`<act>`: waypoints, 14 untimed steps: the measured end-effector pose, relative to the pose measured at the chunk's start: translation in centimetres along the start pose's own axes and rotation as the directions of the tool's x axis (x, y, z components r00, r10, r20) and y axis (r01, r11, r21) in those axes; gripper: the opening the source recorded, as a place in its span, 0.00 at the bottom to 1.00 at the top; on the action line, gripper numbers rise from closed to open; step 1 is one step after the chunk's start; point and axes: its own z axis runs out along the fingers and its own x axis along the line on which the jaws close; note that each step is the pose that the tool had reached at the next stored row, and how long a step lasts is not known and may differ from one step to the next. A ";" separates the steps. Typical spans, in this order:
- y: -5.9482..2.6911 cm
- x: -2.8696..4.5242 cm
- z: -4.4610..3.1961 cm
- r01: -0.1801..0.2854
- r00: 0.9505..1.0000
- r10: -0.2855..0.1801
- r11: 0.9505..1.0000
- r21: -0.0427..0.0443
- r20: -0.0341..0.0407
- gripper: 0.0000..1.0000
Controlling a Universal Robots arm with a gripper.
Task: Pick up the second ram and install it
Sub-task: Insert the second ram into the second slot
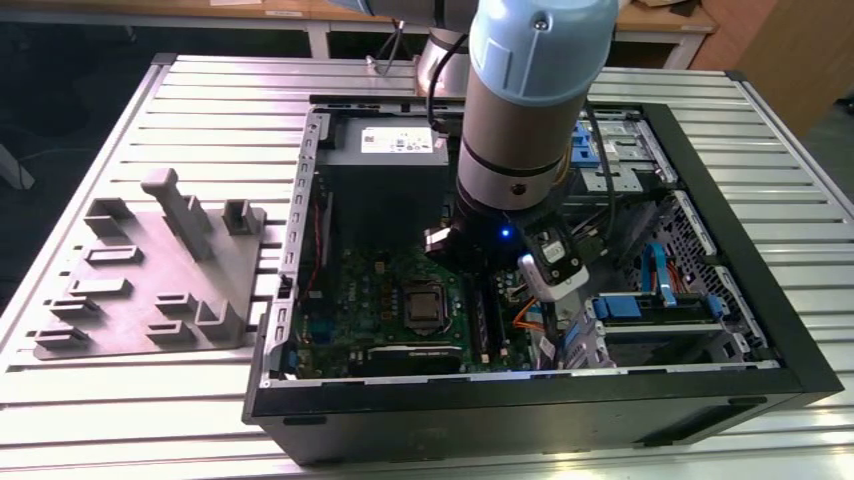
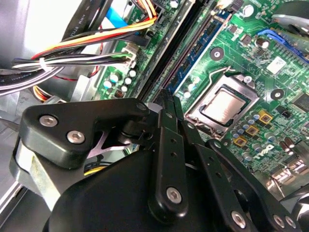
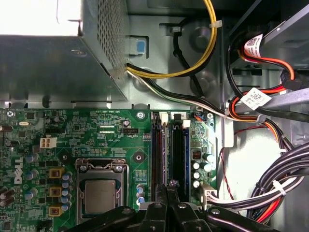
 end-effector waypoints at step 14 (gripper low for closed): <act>0.00 0.00 0.03 0.000 1.000 0.000 1.000 0.000 0.000 0.11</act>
